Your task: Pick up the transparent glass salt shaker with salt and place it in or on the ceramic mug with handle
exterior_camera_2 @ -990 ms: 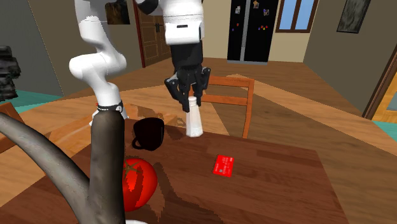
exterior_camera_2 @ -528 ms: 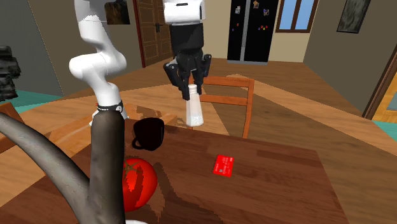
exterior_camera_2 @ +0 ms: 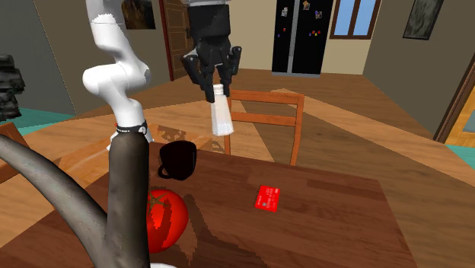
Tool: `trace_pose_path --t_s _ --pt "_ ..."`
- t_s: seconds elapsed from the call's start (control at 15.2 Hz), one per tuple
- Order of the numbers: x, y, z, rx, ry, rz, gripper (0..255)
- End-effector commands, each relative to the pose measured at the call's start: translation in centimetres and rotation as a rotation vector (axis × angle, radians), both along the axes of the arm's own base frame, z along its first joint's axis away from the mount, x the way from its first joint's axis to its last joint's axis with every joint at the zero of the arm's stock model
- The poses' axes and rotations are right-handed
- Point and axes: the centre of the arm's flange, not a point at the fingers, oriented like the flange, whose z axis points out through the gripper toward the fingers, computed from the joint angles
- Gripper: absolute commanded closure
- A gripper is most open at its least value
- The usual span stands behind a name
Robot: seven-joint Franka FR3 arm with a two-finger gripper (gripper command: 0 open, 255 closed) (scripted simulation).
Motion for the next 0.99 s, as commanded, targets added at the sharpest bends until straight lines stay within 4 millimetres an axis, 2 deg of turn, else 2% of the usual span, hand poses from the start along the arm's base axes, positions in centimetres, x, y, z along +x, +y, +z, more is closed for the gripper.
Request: trace_pose_path --t_s 0.0,0.46,0.53,0.92 --pt "-2.5 -0.6 0.6 0.000 0.000 0.000 255" --pt "-11.2 -2.6 2.7 0.000 0.000 0.000 255" --pt "-13.0 -2.9 3.2 0.000 0.000 0.000 255" --pt "-13.0 -2.9 0.0 0.000 0.000 0.000 255"
